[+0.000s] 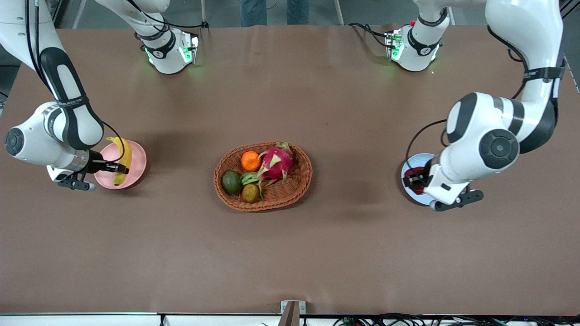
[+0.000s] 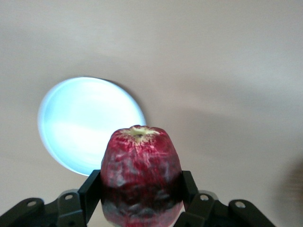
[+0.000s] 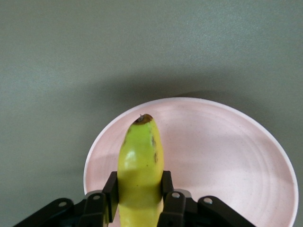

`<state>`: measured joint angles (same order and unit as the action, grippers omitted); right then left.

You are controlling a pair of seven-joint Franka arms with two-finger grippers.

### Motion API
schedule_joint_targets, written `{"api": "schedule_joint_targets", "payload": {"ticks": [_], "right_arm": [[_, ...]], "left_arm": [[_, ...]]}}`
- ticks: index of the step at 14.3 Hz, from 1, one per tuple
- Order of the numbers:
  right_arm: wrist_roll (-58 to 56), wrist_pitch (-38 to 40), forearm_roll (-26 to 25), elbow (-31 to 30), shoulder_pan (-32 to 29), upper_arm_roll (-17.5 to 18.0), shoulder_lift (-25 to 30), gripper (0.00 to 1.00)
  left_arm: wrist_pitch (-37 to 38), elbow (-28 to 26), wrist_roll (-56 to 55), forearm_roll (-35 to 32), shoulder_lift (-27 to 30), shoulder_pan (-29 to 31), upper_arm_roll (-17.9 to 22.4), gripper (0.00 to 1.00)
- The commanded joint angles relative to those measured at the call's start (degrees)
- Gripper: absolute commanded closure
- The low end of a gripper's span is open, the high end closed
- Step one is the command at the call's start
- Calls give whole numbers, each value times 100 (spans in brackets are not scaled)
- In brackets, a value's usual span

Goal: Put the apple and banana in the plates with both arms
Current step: 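Lower the banana onto the pink plate while the left gripper lowers the dragon fruit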

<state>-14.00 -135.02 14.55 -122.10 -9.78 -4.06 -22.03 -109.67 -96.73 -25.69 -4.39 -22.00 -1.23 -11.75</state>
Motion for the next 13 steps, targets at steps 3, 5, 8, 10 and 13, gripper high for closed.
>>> {"api": "schedule_joint_targets", "payload": {"ticks": [3,5,8,10,13], "right_arm": [[-112,1,136,54,-59,63,6,0],[-94,37,136,150,-24,63,23,0],[-50,789,127,763,47,72,76,0],[54,1685,57,1483,81,55,93,0],[606,2496,-371,2328,170,54,102,0]], "left_arm": [[-922,-1215,1152,-315,328,694,-82,65],[-1327,-1461,1215,-387,188,843,-82,64],[-1478,-1559,1215,-387,-84,870,-82,64],[-1661,-1559,1215,-387,-242,906,-82,64],[-1750,-1568,1215,-387,-375,906,-82,63]]}}
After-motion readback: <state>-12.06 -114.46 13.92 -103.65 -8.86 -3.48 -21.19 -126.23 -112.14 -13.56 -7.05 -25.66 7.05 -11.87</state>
